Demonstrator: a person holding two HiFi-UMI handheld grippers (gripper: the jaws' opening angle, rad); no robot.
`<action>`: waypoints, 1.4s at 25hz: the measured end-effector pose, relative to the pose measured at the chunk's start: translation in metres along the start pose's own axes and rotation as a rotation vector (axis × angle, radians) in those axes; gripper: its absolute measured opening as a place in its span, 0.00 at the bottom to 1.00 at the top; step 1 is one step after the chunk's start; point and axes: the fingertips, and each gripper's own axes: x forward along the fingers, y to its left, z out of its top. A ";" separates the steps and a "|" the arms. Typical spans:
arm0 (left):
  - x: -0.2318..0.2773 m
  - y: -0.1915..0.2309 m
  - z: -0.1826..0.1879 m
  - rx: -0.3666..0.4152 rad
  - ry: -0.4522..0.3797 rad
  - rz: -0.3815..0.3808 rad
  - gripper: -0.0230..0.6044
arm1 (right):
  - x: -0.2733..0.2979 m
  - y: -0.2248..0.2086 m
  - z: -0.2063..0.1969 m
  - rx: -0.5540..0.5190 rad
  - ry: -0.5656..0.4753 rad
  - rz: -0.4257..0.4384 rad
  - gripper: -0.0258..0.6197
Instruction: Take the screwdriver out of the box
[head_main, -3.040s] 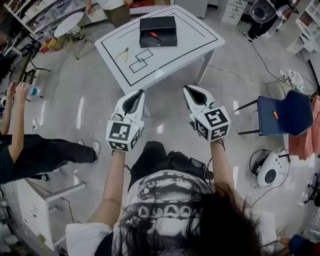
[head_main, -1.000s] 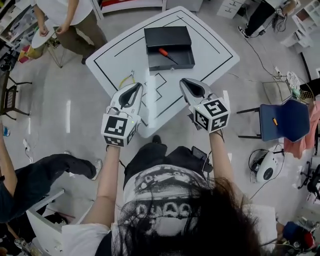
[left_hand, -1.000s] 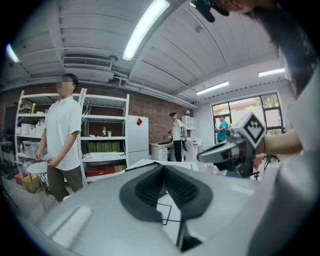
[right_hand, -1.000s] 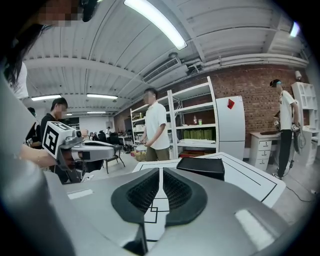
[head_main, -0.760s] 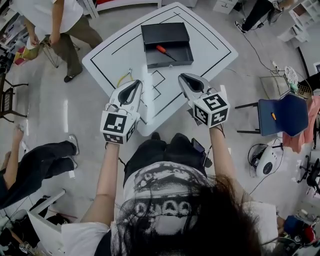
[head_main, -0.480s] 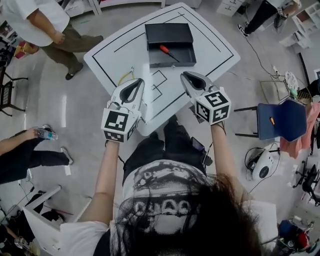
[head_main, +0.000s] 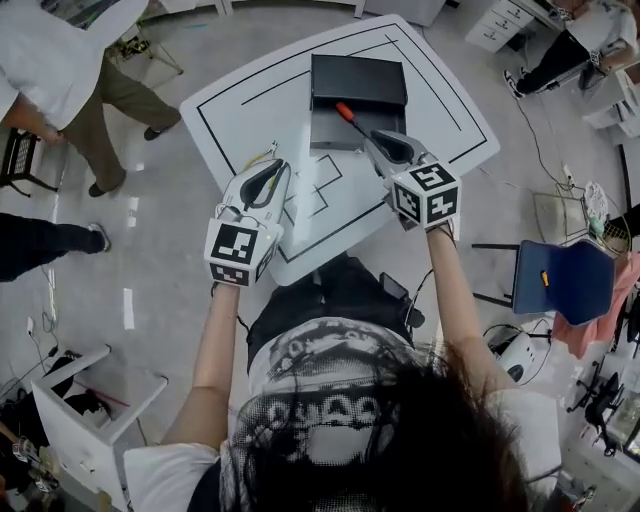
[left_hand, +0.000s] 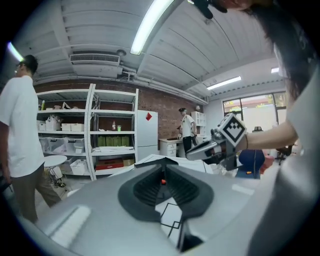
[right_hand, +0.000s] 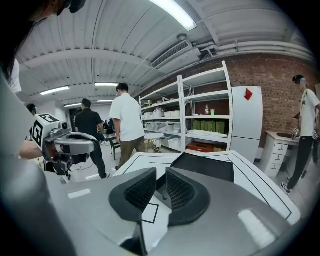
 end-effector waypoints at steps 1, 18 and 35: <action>0.006 0.002 -0.001 -0.003 0.006 0.013 0.04 | 0.009 -0.007 -0.001 -0.005 0.011 0.015 0.10; 0.089 0.035 0.001 -0.065 0.032 0.155 0.04 | 0.146 -0.095 -0.066 -0.123 0.369 0.177 0.20; 0.071 0.045 -0.013 -0.108 0.054 0.258 0.04 | 0.199 -0.106 -0.121 -0.036 0.577 0.109 0.27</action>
